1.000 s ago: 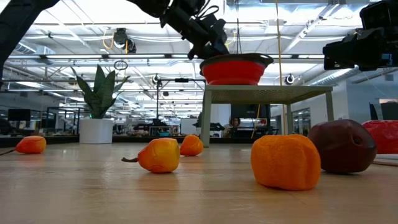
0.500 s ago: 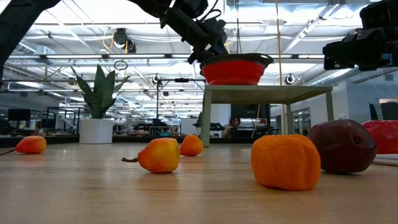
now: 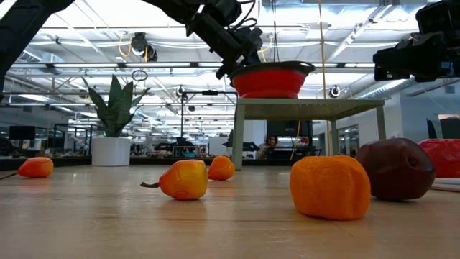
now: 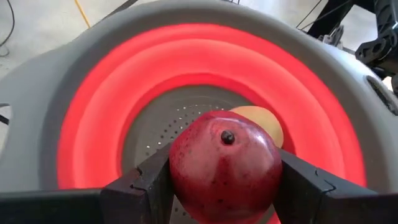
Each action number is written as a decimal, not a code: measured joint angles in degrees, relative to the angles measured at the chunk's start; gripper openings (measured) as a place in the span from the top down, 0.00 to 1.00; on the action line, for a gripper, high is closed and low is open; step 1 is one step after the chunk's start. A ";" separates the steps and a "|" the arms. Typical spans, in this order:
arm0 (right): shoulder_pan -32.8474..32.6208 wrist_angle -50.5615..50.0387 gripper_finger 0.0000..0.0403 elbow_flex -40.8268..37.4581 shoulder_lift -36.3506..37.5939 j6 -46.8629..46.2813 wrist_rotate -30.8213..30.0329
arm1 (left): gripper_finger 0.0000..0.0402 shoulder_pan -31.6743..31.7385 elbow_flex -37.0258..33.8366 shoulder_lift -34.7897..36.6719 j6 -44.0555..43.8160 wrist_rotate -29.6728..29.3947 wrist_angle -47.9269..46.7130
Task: Pick & Place Fruit
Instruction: Put the red pomegranate into the red basket on the shelf
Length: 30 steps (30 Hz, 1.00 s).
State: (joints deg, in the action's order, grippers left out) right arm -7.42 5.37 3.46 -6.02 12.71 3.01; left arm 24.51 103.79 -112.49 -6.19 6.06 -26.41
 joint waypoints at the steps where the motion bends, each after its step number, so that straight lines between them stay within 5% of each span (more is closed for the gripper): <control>1: -0.02 0.00 1.00 0.00 0.00 0.00 0.00 | 0.47 0.00 0.00 0.00 -0.19 0.00 -0.09; 30: -0.01 0.00 1.00 0.00 0.00 0.15 -0.01 | 0.41 -0.15 0.00 0.00 2.92 1.47 1.62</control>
State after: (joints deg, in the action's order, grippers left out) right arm -7.43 5.37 3.46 -6.02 12.86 3.00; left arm 24.36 103.79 -112.49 -3.27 7.53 -24.80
